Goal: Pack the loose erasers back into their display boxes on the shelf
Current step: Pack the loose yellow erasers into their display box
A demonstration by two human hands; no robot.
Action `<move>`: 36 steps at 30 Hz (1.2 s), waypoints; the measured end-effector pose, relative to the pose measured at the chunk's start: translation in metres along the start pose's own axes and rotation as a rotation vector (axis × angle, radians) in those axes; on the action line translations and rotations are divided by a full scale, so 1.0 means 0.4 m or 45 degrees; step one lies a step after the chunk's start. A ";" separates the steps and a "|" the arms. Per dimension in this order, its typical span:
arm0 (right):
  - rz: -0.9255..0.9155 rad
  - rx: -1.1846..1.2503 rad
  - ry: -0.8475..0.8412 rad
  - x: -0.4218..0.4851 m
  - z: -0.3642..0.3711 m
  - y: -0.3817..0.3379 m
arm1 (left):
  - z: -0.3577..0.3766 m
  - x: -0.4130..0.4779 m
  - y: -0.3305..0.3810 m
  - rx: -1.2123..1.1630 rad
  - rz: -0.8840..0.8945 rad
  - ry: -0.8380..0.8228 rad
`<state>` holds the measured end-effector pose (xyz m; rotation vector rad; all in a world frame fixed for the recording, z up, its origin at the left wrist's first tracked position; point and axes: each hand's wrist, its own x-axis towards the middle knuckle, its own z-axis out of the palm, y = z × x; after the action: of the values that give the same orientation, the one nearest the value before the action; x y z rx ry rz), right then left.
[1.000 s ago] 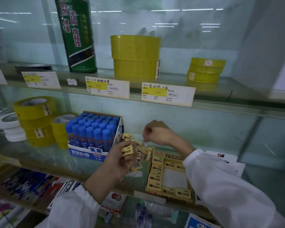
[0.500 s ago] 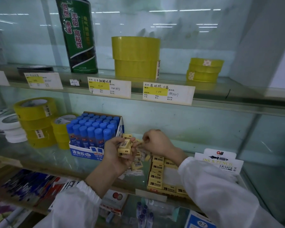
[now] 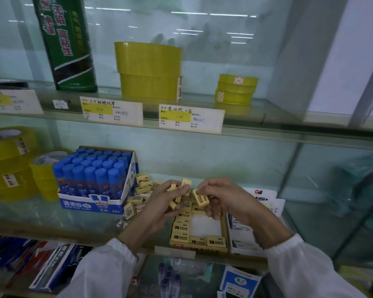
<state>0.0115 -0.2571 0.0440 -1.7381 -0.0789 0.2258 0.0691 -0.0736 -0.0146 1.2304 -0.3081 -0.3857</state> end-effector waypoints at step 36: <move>-0.137 -0.753 0.284 0.004 -0.006 0.079 | -0.015 -0.042 -0.019 0.093 -0.056 -0.031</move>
<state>0.0111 -0.2649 0.0132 -2.3281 -0.0804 -0.0843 0.0559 -0.0632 -0.0242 1.3061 -0.3189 -0.4312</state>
